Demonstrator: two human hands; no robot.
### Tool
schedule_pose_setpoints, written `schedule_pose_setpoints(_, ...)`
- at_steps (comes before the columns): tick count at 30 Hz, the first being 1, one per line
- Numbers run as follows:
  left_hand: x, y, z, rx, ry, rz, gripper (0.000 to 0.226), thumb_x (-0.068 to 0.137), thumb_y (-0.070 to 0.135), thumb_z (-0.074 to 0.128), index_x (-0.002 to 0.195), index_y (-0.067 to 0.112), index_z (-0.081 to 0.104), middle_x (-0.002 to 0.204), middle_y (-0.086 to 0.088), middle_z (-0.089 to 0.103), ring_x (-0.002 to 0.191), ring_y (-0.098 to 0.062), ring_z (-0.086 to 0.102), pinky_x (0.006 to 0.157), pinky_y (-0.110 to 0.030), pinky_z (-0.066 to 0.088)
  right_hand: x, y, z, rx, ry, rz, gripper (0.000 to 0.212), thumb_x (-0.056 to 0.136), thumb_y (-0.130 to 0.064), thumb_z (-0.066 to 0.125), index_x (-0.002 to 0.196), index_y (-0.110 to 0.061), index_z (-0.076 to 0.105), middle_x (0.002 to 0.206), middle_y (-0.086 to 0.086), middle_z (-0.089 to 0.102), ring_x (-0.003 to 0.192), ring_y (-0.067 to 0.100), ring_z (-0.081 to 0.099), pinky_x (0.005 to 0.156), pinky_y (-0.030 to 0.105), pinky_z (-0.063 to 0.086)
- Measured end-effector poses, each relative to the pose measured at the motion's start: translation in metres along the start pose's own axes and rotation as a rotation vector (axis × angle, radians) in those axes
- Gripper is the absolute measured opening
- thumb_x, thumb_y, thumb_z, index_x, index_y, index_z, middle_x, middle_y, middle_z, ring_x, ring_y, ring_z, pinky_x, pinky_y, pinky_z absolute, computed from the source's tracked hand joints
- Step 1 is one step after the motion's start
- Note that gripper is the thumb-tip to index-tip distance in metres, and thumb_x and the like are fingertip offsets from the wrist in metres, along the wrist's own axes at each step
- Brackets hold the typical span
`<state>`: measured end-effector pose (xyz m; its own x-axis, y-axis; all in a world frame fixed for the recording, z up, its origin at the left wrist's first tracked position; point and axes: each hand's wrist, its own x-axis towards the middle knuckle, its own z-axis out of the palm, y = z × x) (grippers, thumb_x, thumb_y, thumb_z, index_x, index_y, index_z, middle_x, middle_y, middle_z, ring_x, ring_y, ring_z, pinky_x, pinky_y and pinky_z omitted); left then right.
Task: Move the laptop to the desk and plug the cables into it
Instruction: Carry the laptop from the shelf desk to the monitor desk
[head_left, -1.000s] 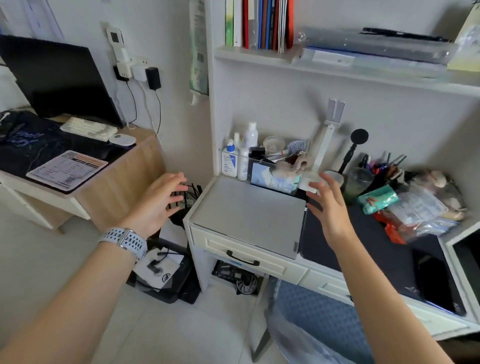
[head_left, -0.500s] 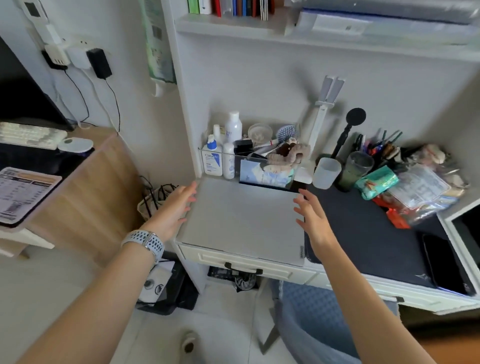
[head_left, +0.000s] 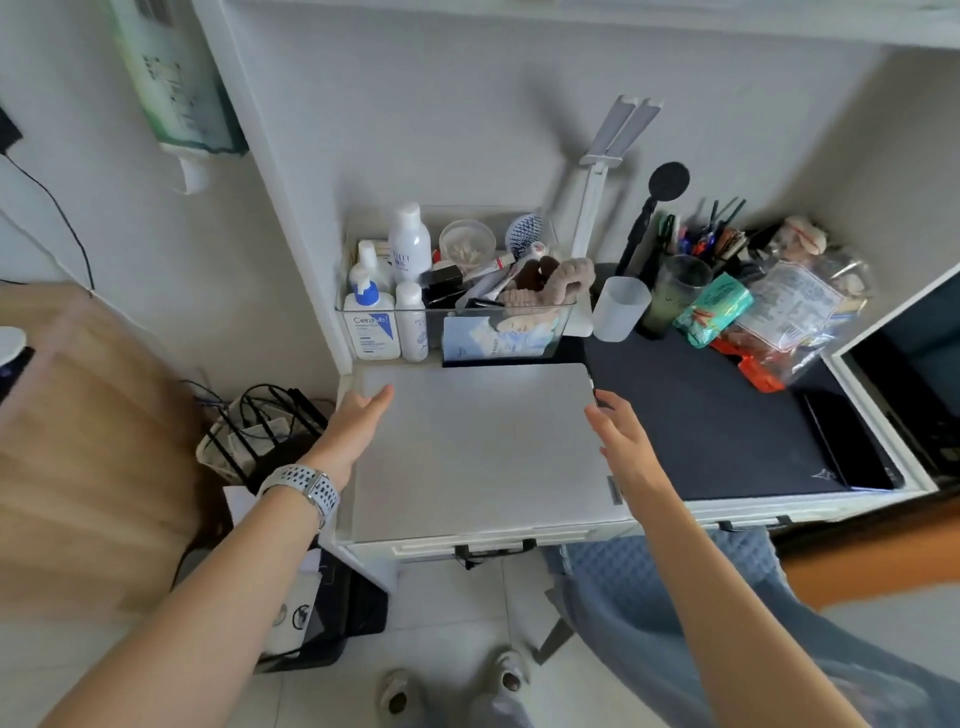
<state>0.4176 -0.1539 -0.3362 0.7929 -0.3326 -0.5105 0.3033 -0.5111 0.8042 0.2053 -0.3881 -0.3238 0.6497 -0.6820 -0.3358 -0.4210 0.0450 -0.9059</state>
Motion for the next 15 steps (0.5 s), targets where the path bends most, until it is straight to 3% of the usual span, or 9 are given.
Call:
schedule_pose_setpoints(3,0.017,-0.016,0.004,0.058,0.098,-0.089,0.07,0.089,0.056,0.051,0.133,0.004,0.035,0.138,-0.014,0.044,0.127,-0.03,0.042,0.102,-0.04,0.034,0.016,0.01,-0.003,-0.126,0.077,0.101,0.06,0.09,-0.049,0.053,0.141,-0.023,0.035,0.135,0.005,0.049,0.114,0.021,0.05,0.084,0.033,0.039)
schedule_pose_setpoints(6,0.024,-0.027,0.012,0.01,0.094,-0.163,0.081,0.09,0.052,0.053,0.146,0.006,0.016,0.152,-0.013,0.029,0.137,-0.03,0.032,0.11,-0.04,0.028,0.031,0.023,-0.005,-0.194,0.109,0.224,0.065,0.089,-0.048,0.057,0.142,-0.019,0.033,0.135,0.006,0.048,0.103,0.021,0.051,0.068,0.033,0.043)
schedule_pose_setpoints(9,0.029,-0.03,0.017,-0.042,0.097,-0.218,0.087,0.093,0.047,0.051,0.151,0.012,-0.003,0.158,-0.01,0.019,0.141,-0.03,0.027,0.114,-0.043,0.025,0.044,0.037,-0.004,-0.216,0.104,0.291,0.067,0.088,-0.045,0.059,0.142,-0.014,0.033,0.13,0.006,0.048,0.104,0.023,0.049,0.077,0.033,0.04)
schedule_pose_setpoints(15,0.044,-0.03,0.016,-0.017,0.171,-0.314,0.068,0.093,0.024,0.054,0.145,0.003,0.016,0.143,-0.02,0.039,0.124,-0.038,0.046,0.105,-0.047,0.04,0.069,0.049,-0.002,-0.285,0.105,0.325,0.063,0.082,-0.044,0.062,0.13,-0.006,0.049,0.121,0.014,0.059,0.105,0.032,0.058,0.078,0.038,0.049)
